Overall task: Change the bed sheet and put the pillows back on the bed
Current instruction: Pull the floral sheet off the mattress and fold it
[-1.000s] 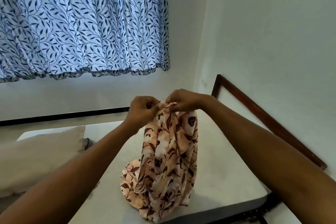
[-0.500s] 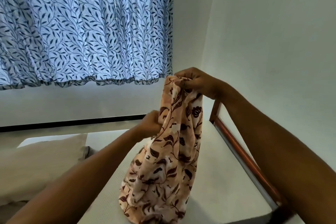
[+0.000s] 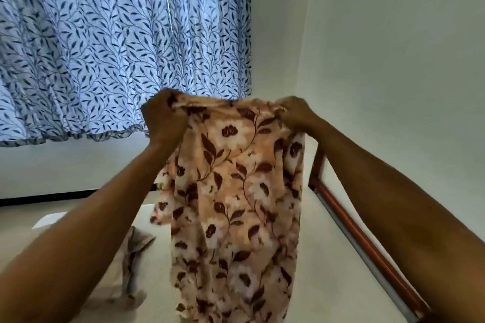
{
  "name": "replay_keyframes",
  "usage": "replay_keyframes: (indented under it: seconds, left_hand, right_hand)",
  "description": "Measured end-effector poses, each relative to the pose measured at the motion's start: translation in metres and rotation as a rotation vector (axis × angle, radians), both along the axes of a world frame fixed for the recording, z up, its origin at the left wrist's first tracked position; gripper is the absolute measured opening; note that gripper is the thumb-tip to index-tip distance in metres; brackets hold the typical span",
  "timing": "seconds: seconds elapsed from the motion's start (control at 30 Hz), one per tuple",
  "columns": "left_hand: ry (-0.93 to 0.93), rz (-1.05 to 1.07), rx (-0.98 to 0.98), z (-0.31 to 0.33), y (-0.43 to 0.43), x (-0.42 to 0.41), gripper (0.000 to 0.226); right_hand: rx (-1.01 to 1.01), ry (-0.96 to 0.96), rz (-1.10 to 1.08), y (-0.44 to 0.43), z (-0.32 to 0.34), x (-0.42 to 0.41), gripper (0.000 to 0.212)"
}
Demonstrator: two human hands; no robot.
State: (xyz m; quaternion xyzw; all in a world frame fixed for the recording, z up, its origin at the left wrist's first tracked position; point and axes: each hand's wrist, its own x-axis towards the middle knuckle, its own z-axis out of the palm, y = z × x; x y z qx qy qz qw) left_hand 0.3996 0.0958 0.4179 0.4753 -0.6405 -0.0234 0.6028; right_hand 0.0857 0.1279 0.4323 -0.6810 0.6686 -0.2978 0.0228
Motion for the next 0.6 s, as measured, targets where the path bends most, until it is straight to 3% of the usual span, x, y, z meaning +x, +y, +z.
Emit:
replay_keyframes:
  seconds: [0.07,0.17,0.27,0.37,0.5,0.6]
  left_hand:
    - [0.045,-0.018,-0.180,0.009,0.026,-0.011,0.022]
    - [-0.033,-0.143,-0.197,-0.044,0.071,-0.040,0.003]
    - [-0.131,-0.399,0.074,-0.132,0.108,-0.067,0.017]
    - [-0.102,-0.552,0.275,-0.184,0.124,-0.068,0.017]
    - [-0.034,-0.512,0.411,-0.196,0.125,-0.050,0.031]
    - [0.058,-0.486,0.475,-0.191,0.126,-0.039,0.017]
  right_hand:
    - [-0.288,-0.102,-0.158,-0.014,0.033,0.017,0.028]
    - [-0.570,-0.254,-0.230,-0.024,0.073,0.039,0.017]
    - [-0.518,-0.173,-0.064,-0.032,0.061,0.066,0.010]
    - [-0.465,-0.161,0.058,-0.028,0.014,0.075,0.019]
    - [-0.463,-0.186,0.064,-0.014,-0.023,0.049,0.025]
    - [-0.435,-0.210,0.022,-0.008,-0.029,0.031,0.029]
